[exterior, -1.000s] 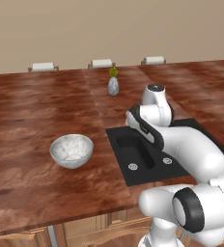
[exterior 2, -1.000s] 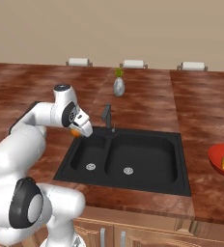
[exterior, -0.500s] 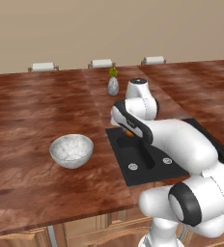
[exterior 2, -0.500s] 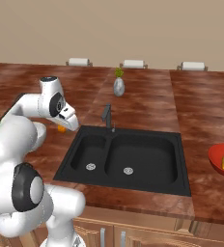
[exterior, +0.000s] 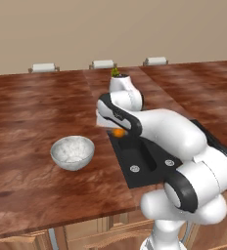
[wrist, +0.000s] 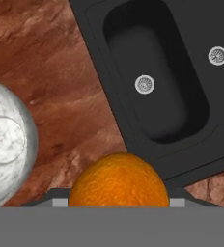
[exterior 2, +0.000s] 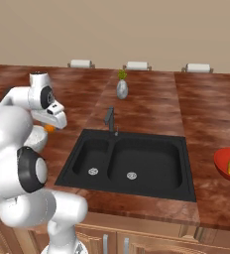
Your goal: Pick the carrots from the cabinet and place them in one bowl. Pick the tangerine from the sink and place it in the other bowl.
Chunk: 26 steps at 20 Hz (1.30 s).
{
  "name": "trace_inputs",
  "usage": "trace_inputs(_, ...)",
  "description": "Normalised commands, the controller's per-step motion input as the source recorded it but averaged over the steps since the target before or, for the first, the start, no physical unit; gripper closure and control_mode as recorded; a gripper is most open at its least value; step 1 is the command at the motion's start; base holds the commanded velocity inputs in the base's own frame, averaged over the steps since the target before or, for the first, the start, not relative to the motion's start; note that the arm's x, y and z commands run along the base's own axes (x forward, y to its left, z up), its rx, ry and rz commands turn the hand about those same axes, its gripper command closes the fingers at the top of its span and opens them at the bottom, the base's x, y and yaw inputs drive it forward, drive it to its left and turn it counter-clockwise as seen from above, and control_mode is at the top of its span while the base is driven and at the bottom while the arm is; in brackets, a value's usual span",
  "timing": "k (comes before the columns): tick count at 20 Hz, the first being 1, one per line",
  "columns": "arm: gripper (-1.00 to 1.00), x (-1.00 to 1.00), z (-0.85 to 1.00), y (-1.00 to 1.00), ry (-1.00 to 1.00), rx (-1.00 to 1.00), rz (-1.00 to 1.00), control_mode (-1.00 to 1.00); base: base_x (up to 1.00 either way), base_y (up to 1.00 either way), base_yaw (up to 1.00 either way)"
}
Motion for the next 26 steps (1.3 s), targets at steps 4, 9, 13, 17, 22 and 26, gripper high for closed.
trace_inputs(4,1.00,0.05,0.07,0.54,0.11,0.00,0.01,-1.00,0.00,0.00,0.00)
trace_inputs(9,1.00,0.09,0.01,0.50,0.05,0.00,0.01,-1.00,0.00,0.00,0.00)
trace_inputs(13,1.00,0.10,0.00,0.48,0.00,0.00,0.00,-1.00,0.00,0.00,0.00)
trace_inputs(17,1.00,0.09,0.00,0.38,0.01,0.00,0.00,-1.00,0.00,0.00,0.00)
trace_inputs(22,1.00,0.14,0.00,0.34,0.00,0.00,0.00,-1.00,0.00,0.00,0.00)
trace_inputs(26,1.00,0.14,-0.01,0.26,0.00,-0.02,0.00,-1.00,0.00,0.00,0.00)
